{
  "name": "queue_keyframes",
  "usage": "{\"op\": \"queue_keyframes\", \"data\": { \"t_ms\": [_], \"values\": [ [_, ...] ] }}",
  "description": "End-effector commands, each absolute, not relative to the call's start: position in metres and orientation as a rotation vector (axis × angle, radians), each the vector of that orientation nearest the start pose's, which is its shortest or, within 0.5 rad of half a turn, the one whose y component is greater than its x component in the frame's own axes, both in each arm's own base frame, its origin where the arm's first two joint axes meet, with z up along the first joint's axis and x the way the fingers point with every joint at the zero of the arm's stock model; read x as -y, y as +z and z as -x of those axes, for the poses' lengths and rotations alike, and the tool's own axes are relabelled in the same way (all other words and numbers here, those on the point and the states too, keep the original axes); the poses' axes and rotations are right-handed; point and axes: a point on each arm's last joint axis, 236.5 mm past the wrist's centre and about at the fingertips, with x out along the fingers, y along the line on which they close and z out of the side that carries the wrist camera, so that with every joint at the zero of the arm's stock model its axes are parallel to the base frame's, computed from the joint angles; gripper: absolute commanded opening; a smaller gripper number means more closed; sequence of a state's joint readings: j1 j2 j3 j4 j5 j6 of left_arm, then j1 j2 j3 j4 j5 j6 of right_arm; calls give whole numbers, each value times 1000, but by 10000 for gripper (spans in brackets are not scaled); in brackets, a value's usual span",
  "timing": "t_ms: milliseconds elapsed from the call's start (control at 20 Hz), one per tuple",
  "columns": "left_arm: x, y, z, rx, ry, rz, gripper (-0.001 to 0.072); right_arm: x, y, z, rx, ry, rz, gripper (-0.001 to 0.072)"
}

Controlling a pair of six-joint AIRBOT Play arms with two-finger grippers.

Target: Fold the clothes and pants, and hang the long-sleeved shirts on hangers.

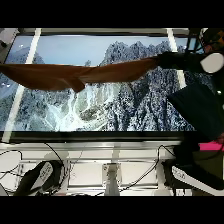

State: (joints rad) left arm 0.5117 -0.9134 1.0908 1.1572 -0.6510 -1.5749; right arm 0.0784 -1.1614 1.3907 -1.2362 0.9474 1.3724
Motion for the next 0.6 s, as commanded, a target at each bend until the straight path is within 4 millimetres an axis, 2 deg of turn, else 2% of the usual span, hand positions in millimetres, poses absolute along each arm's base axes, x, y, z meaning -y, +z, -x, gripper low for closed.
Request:
{"op": "queue_keyframes", "data": {
  "t_ms": [0,100,250,450,550],
  "values": [
    [-131,203,-389,-440,267,581,18,-89,213,-409,-687,370,68,16],
    [-116,210,-383,-446,229,609,18,-90,225,-387,-691,388,86,16],
    [-96,236,-362,-412,184,593,18,-92,244,-342,-698,423,103,16],
    [-83,301,-329,-216,172,523,18,-98,293,-299,-558,447,102,16],
    [-78,330,-314,-116,172,493,18,-102,310,-280,-505,460,77,16]
  ]
}}
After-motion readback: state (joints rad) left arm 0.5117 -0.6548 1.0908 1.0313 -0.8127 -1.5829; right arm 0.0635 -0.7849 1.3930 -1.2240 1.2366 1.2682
